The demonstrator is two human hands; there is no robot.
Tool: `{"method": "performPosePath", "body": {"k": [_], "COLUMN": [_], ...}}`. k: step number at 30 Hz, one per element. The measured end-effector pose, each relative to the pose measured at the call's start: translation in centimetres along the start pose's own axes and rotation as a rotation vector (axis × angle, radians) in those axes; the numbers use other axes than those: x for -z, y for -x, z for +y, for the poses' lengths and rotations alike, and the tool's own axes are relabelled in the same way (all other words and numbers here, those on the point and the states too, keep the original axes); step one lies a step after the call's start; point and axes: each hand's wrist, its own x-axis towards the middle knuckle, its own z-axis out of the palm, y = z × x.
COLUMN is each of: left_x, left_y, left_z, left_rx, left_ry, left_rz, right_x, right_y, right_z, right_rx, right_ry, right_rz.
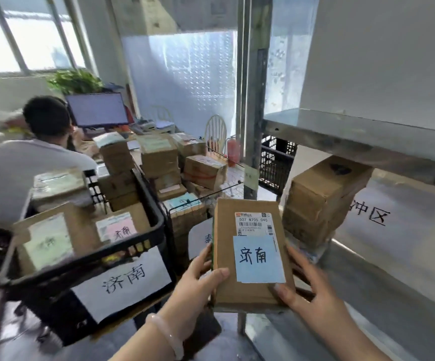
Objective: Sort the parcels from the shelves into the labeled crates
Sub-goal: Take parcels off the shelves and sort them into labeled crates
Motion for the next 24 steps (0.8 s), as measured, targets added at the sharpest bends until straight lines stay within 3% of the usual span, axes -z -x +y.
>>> {"method": "performPosePath", "body": {"k": [8, 16, 24], "left_x": [12.1, 24.6, 33.9], "left_y": [2.5, 3.3, -0.9], "left_z": [7.5, 13.2, 20.5], "left_rx": [-0.215, -0.261, -0.246], "left_ry": [0.074, 0.089, 0.065], "left_rz": [0.279, 0.530, 0.526], "right_x": [-9.7, -17.9, -24.1], "right_y": [-7.3, -11.6, -17.1], "right_z": [-5.6, -9.8, -15.1], "right_rx": [0.120, 0.208, 0.402], "right_ry": [-0.074, -0.052, 0.191], "right_rz": [-0.229, -0.371, -0.421]}}
